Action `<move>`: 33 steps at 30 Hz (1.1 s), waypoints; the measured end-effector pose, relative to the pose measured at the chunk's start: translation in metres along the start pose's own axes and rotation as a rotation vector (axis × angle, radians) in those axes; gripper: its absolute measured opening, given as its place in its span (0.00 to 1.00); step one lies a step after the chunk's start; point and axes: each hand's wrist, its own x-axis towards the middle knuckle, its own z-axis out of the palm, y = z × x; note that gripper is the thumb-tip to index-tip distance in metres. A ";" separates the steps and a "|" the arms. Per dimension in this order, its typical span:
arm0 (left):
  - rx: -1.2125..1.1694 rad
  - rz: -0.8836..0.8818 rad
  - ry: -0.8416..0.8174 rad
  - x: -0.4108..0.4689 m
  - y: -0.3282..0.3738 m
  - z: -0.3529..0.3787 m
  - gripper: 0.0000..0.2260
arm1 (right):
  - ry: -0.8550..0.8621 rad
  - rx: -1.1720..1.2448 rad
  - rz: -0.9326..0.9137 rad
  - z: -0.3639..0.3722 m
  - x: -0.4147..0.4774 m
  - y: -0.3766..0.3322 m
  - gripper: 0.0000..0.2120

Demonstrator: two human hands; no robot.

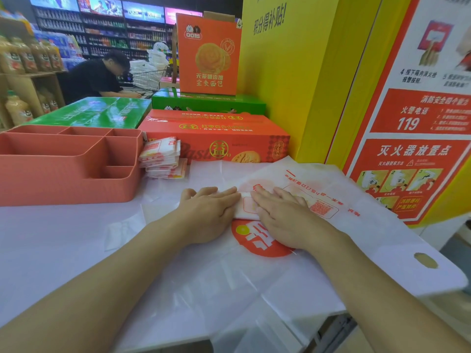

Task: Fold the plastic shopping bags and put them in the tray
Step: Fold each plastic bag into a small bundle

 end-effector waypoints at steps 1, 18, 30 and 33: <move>0.009 -0.004 -0.015 0.000 0.000 0.000 0.22 | -0.022 -0.007 0.007 0.000 0.000 0.001 0.25; -0.054 0.050 0.076 -0.006 -0.010 -0.004 0.33 | 0.002 0.102 -0.053 -0.005 -0.011 -0.004 0.29; -0.247 0.037 0.427 -0.005 -0.011 -0.012 0.24 | 0.386 0.217 -0.128 -0.003 -0.001 0.007 0.07; -0.596 -0.114 0.419 -0.011 -0.003 -0.024 0.19 | 0.481 0.240 -0.135 -0.003 -0.002 0.005 0.11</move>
